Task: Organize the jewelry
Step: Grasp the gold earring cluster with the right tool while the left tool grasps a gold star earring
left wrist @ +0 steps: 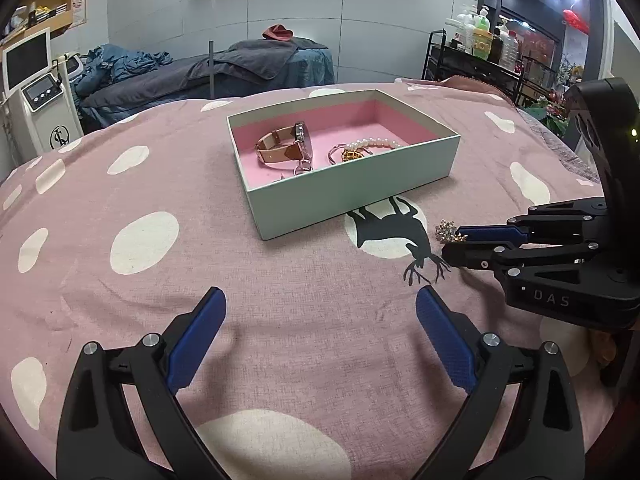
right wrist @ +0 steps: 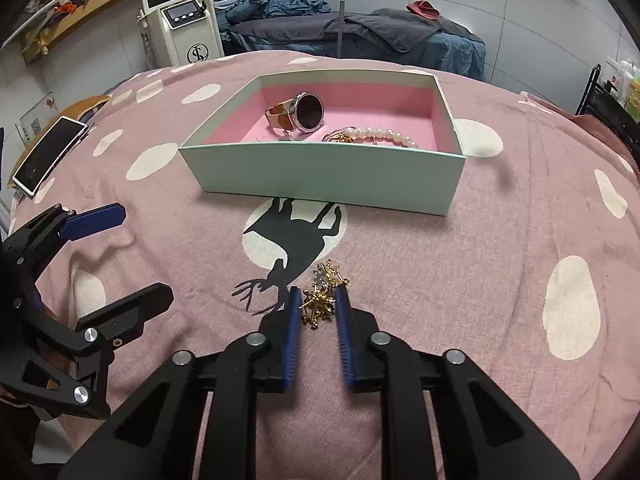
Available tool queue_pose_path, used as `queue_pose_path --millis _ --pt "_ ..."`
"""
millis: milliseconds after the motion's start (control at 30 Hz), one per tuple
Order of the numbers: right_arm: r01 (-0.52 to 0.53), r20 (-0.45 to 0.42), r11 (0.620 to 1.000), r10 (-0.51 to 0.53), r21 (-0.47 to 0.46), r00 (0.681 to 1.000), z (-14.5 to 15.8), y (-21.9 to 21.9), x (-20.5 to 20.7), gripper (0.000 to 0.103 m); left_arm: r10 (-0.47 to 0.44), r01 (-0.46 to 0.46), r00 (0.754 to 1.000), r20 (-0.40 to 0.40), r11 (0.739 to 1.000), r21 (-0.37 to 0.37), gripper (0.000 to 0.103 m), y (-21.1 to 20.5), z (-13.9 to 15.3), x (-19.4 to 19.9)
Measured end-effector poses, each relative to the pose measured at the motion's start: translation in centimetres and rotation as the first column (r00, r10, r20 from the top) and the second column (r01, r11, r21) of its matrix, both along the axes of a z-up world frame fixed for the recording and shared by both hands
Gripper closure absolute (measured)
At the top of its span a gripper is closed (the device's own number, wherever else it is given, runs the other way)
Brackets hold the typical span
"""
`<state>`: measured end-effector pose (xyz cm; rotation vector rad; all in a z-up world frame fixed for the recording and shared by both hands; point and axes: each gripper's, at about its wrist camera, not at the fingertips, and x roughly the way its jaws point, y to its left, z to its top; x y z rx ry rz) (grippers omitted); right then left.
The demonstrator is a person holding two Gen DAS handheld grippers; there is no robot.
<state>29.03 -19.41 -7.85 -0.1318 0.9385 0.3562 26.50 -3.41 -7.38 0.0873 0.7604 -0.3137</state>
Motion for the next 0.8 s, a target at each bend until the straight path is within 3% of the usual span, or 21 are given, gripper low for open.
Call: queue_pose_path --millis 233,400,500,633,800 --pt "0.022 0.007 0.999 -0.022 0.032 1.000 0.6 -1.1 -0.8 0.087 -0.042 0.042 0.999 -0.007 0.999 -0.019 0.009 -1.1 0.1 0.2" --pt "0.060 0.027 0.998 -0.061 0.037 0.998 1.2 -2.7 -1.4 0.087 -0.123 0.122 0.992 -0.023 0.992 -0.024 0.016 -3.5 0.3 0.7" --pt "0.086 0.029 0.995 -0.088 0.049 0.996 1.4 -3.9 -1.6 0.087 -0.173 0.174 0.984 -0.047 0.985 0.000 0.023 -5.4 -0.1 1.3" --pt "0.124 0.033 0.990 -0.127 0.060 0.991 1.7 -5.4 -2.0 0.087 -0.201 0.202 0.976 -0.086 0.979 0.009 0.042 -7.4 -0.6 2.6" --pt "0.155 0.028 0.985 -0.157 0.076 0.987 1.7 -6.7 -2.3 0.087 -0.237 0.239 0.965 -0.116 0.971 -0.002 0.053 -9.3 -0.8 3.9"
